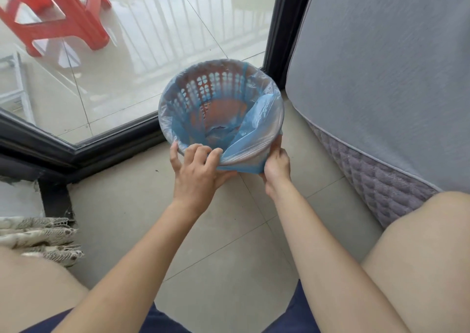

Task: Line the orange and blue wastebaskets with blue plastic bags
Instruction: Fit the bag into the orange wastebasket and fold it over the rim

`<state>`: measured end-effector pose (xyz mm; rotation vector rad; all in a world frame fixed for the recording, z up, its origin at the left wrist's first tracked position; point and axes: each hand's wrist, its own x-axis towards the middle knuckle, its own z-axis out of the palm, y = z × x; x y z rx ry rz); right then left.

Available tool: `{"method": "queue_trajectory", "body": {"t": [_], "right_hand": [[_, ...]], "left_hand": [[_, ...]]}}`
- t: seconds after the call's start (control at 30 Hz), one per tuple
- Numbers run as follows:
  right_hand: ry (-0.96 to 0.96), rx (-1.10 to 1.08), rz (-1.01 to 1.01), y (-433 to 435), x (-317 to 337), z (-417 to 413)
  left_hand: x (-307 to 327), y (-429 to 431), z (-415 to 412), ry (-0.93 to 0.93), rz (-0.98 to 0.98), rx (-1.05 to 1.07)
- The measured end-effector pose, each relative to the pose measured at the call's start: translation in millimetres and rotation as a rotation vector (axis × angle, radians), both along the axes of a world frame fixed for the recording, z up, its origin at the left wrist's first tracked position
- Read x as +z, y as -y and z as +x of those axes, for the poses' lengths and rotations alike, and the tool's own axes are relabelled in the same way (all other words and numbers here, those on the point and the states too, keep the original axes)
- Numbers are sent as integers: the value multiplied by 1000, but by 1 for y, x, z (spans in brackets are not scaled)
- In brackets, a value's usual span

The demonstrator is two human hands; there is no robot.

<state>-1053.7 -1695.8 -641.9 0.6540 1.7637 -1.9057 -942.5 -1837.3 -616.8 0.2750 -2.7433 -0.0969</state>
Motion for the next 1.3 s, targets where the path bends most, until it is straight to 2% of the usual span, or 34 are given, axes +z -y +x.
{"method": "queue_trajectory", "body": {"t": [0.1, 0.3, 0.4, 0.6, 0.67, 0.77, 0.8, 0.97, 1.03, 1.17, 1.23, 1.3], "right_hand": [[-63, -42, 114, 9, -8, -10], [-18, 22, 136, 3, -15, -19], [49, 45, 114, -10, -16, -23], [111, 131, 253, -15, -15, -24], [125, 97, 161, -13, -8, -25], [152, -13, -107, -5, -2, -14], [154, -9, -128, 0, -3, -8], [97, -48, 84, 18, -10, 5], [82, 32, 180, 14, -17, -2], [108, 159, 234, 2, -12, -23], [119, 57, 200, -2, 5, -30], [41, -109, 209, -5, 18, -35]], "left_hand": [[0, 1, -3, 3, 35, -9], [2, -2, -9, -17, 109, 22], [1, -1, -9, -21, 49, -29], [-1, -8, -10, -65, 26, -74], [-4, -4, -10, -65, 34, -45], [-5, 2, -12, -36, 49, 14], [-4, 1, -14, -27, 44, 17], [2, -8, -11, -6, 61, -46], [2, -5, -4, 4, 74, -130], [10, 6, 0, -18, 143, -205], [17, 19, -3, -84, 136, -189], [20, 37, -11, -177, 184, -77]]}}
